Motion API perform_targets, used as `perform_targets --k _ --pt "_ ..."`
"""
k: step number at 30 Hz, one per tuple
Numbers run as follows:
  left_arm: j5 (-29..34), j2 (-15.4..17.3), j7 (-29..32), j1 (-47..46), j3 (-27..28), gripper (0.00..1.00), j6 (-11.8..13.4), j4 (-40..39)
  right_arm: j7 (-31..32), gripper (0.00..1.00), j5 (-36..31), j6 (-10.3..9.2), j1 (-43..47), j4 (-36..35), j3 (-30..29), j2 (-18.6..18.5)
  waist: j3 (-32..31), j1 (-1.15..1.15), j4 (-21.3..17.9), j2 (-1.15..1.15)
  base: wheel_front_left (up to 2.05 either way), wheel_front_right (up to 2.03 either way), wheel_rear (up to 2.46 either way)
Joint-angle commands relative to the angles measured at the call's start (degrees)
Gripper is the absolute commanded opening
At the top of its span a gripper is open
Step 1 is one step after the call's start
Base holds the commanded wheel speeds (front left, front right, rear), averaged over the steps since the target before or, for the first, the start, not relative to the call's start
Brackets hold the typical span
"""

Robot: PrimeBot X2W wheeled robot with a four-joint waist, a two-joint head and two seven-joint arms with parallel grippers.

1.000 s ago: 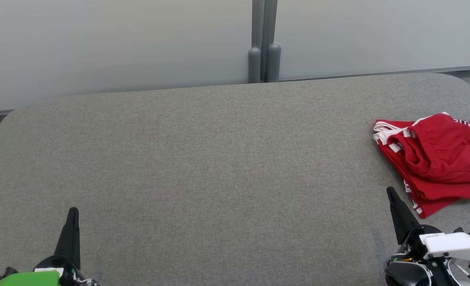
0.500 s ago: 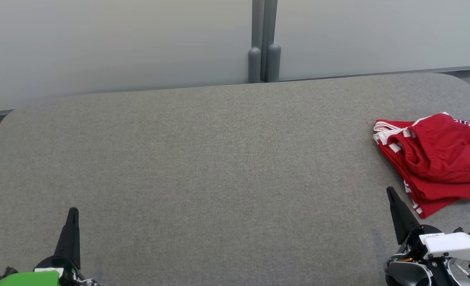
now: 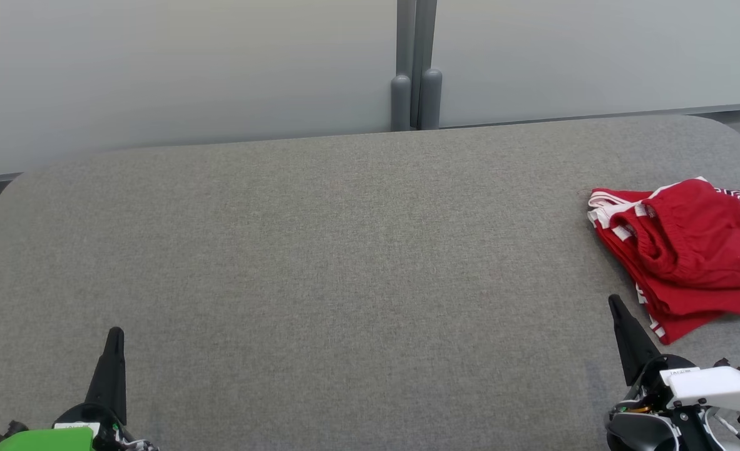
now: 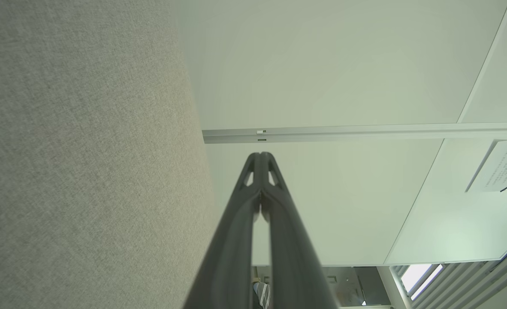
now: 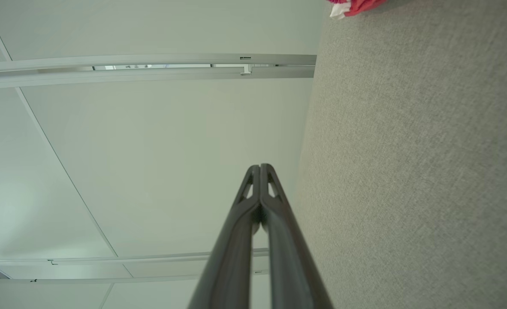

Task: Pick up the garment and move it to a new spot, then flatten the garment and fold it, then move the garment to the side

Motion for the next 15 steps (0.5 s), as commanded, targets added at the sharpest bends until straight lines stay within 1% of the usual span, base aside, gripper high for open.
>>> perform_targets --k 1,15 --pt "0.6 -0.01 0.06 -0.74 0.15 0.0 -0.24 -0.23 -0.28 0.0 0.44 0.02 0.32 -0.07 0.07 -0.27 0.0 0.0 0.0 0.22 0.0 0.0 0.0" --pt "0.72 -0.12 0.19 -0.75 0.22 0.0 -0.23 -0.23 -0.34 0.0 0.51 0.02 0.31 -0.09 0.15 -0.36 0.0 0.0 0.0 0.22 0.0 0.0 0.0"
